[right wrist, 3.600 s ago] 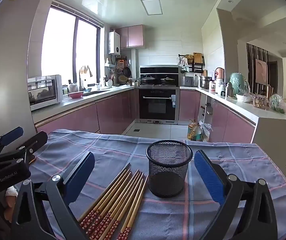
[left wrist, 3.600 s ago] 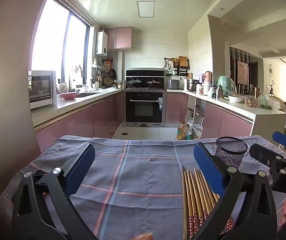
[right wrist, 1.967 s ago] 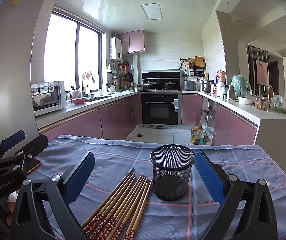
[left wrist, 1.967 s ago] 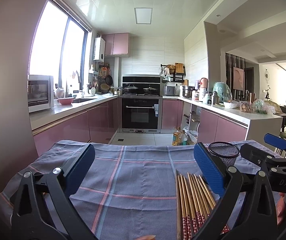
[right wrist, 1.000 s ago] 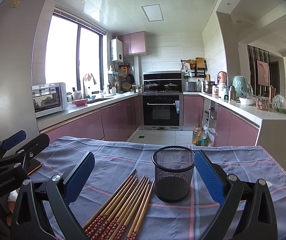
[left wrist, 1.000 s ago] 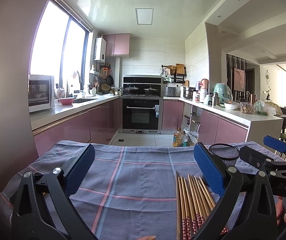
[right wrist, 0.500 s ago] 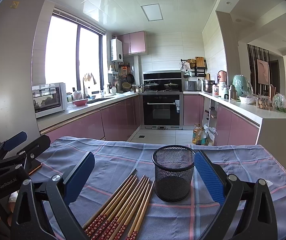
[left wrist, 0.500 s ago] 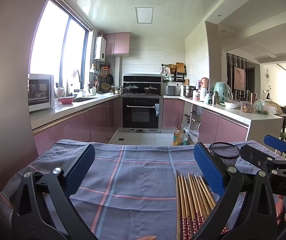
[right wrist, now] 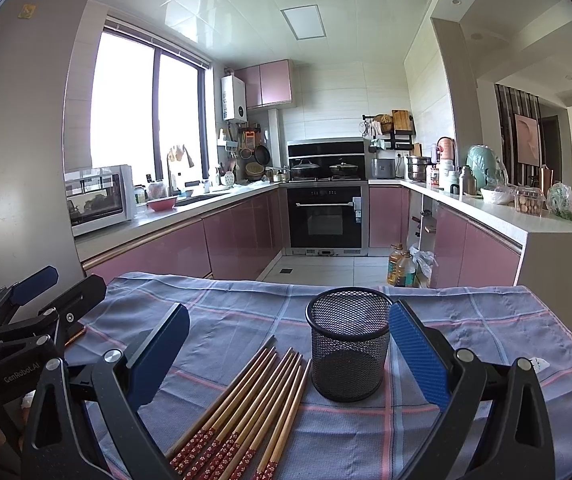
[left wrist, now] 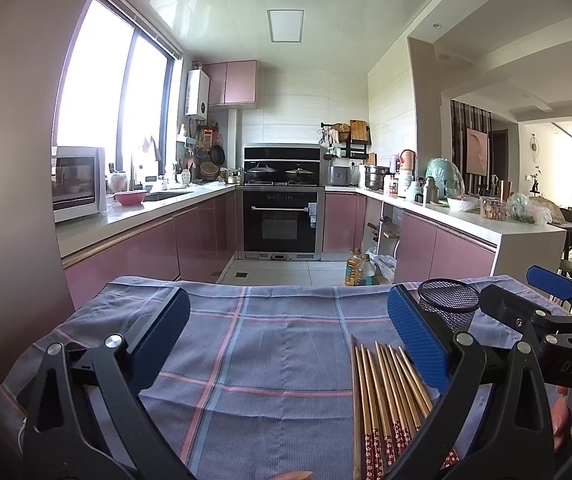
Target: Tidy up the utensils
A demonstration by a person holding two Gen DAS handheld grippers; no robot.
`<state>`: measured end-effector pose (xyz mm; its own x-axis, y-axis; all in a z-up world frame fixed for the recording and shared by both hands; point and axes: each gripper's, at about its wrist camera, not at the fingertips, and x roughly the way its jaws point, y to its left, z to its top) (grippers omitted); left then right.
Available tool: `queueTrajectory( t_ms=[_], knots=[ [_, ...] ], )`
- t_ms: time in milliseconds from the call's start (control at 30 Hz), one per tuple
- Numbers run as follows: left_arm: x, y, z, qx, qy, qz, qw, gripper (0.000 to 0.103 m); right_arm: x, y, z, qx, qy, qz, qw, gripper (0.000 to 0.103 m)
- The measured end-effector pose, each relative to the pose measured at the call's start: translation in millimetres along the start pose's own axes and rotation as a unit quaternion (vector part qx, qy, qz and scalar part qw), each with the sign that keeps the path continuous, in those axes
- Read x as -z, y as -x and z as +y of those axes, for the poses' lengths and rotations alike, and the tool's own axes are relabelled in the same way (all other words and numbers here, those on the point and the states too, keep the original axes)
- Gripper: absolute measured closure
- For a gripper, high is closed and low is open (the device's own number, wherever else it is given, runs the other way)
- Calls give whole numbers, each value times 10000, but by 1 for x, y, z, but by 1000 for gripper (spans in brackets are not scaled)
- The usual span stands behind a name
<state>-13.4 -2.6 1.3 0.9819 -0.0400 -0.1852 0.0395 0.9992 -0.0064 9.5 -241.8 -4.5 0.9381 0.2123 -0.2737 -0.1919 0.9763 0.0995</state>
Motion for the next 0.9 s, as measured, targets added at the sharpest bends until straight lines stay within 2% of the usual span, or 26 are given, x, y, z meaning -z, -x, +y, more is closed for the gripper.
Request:
queueTrajectory(
  t_ms=[333, 500, 633, 733, 833, 900],
  knots=[
    [0, -6, -3, 11, -61, 75, 10000, 6, 0, -2, -4, -27, -55, 38, 10000, 7],
    [0, -10, -4, 38, -96, 180, 9998, 6, 2, -8, -6, -59, -44, 214, 9997, 7],
    [5, -23, -4, 123, -231, 496, 9984, 6, 9, -23, -8, -155, -51, 723, 9972, 7],
    [13, -39, -6, 219, -396, 884, 9951, 6, 21, -41, -11, -155, -58, 1315, 9912, 7],
    [22, -59, -8, 403, -548, 1370, 9882, 6, 35, -57, -13, -191, -28, 1867, 9822, 21],
    [31, -73, -11, 524, -629, 1696, 9821, 6, 45, -66, -14, -229, -80, 2155, 9762, 35]
  ],
)
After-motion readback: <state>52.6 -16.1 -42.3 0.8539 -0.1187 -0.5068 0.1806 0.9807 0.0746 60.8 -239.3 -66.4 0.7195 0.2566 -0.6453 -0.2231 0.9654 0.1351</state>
